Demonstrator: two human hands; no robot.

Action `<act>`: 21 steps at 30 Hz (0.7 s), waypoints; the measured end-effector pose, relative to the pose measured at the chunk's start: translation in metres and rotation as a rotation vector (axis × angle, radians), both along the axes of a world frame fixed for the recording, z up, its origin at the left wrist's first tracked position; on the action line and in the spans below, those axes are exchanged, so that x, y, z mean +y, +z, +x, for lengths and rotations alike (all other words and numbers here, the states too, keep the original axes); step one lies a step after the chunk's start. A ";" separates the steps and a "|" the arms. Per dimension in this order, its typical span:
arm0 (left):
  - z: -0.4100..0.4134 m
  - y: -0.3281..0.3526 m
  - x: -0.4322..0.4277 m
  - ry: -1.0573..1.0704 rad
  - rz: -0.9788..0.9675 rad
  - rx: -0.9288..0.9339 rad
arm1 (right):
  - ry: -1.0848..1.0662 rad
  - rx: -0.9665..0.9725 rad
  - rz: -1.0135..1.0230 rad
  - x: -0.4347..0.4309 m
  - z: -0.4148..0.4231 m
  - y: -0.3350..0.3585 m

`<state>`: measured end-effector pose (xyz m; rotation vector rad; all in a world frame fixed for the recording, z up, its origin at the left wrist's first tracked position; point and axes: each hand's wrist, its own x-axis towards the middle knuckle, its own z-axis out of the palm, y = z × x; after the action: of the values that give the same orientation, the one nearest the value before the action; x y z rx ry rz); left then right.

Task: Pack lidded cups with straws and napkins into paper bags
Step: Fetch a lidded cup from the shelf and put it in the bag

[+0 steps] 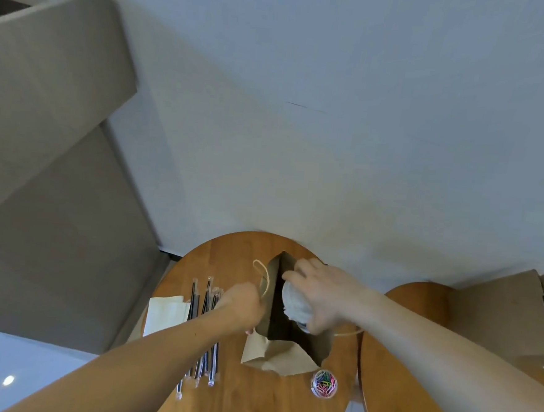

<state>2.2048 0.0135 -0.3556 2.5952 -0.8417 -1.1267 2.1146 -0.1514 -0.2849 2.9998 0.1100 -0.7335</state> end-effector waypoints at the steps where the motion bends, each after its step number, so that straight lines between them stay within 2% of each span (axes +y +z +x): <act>1: -0.002 -0.001 0.000 0.008 -0.027 0.008 | -0.032 0.013 0.004 0.001 -0.001 -0.010; 6: -0.005 -0.003 0.003 0.040 -0.112 0.002 | -0.236 0.046 0.061 0.014 -0.005 -0.066; 12: -0.003 -0.006 0.015 0.064 -0.103 -0.016 | -0.459 0.102 0.083 0.030 0.003 -0.131; 17: -0.004 -0.008 0.020 0.039 -0.082 -0.042 | -0.516 0.175 0.075 0.044 0.017 -0.167; 21: -0.004 -0.007 0.023 0.047 -0.094 -0.033 | -0.476 0.133 0.043 0.053 0.017 -0.185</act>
<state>2.2010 0.0366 -0.3629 2.5491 -0.8154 -1.0092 2.1320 -0.0985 -0.4702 3.0395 -0.6103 -0.9729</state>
